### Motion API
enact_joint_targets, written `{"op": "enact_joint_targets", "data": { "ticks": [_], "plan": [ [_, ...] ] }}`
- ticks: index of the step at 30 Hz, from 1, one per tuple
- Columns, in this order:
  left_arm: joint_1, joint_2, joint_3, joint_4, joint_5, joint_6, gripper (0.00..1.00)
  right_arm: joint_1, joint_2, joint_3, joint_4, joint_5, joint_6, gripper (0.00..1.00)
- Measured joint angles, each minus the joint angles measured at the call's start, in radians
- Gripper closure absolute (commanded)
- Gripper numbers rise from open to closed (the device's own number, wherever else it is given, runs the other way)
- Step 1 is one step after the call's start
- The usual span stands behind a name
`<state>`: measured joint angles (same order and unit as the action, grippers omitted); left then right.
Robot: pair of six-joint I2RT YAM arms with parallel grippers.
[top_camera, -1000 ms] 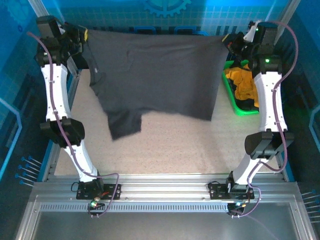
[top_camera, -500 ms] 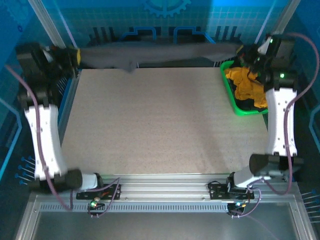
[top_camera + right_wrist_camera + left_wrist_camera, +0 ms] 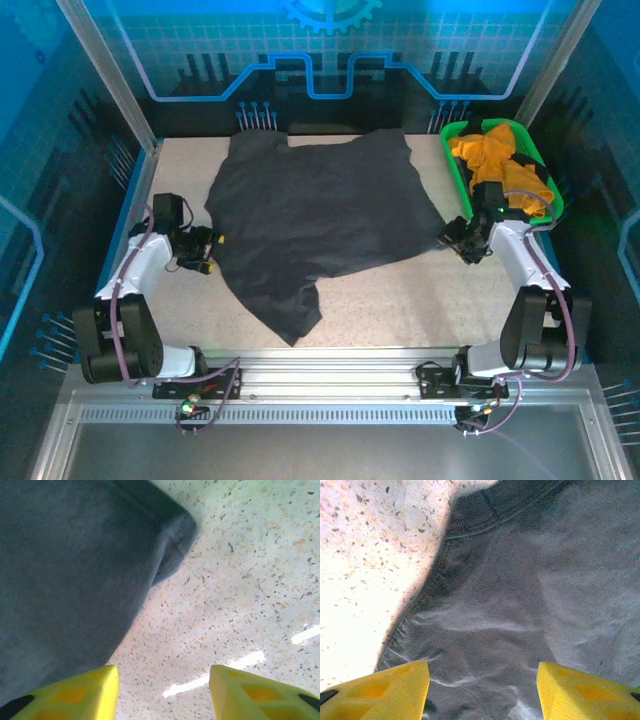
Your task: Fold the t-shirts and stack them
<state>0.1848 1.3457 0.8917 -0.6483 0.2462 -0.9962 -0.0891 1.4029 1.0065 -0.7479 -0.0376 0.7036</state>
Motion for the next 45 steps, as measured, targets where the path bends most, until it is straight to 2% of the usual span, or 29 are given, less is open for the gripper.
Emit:
{"op": "enact_joint_targets", "data": {
  "ticks": [5, 8, 12, 19, 24, 27, 31, 33, 34, 35, 41, 45],
  "plan": [
    [-0.019, -0.093, -0.057, -0.020, -0.011, 0.062, 0.50, 0.044, -0.106, -0.080, -0.005, 0.017, -0.032, 0.49],
    [-0.074, -0.124, -0.115, -0.042, -0.015, 0.055, 0.53, 0.047, -0.158, -0.131, -0.014, 0.028, -0.045, 0.54],
    [-0.249, -0.164, -0.192, -0.082, -0.021, 0.002, 0.56, 0.049, -0.171, -0.175, -0.016, 0.037, -0.074, 0.60],
    [-0.534, -0.175, -0.276, -0.125, 0.014, -0.129, 0.54, 0.049, -0.103, -0.172, 0.006, 0.014, -0.096, 0.61],
    [-0.766, -0.077, -0.256, -0.109, 0.034, -0.211, 0.52, 0.049, -0.066, -0.137, 0.016, -0.008, -0.099, 0.61],
    [-0.838, 0.011, -0.229, -0.075, 0.034, -0.244, 0.52, 0.049, -0.063, -0.112, 0.019, -0.026, -0.103, 0.61],
    [-0.879, 0.115, -0.214, -0.014, 0.020, -0.286, 0.57, 0.049, -0.063, -0.101, 0.019, -0.043, -0.105, 0.61],
    [-0.880, 0.142, -0.191, -0.034, 0.013, -0.312, 0.73, 0.049, -0.063, -0.101, 0.018, -0.049, -0.111, 0.61],
    [-0.881, 0.150, -0.183, -0.047, 0.009, -0.317, 0.90, 0.049, -0.063, -0.101, 0.016, -0.049, -0.111, 0.61],
    [-0.881, 0.156, -0.174, -0.059, 0.004, -0.321, 1.00, 0.049, -0.064, -0.101, 0.015, -0.048, -0.112, 0.61],
    [-0.879, 0.099, -0.174, -0.073, -0.106, -0.321, 1.00, 0.049, -0.084, -0.101, -0.002, 0.008, -0.102, 0.61],
    [-0.790, -0.152, -0.253, -0.171, -0.174, -0.307, 1.00, 0.047, -0.101, -0.106, 0.003, 0.058, -0.066, 0.60]
  ]
}}
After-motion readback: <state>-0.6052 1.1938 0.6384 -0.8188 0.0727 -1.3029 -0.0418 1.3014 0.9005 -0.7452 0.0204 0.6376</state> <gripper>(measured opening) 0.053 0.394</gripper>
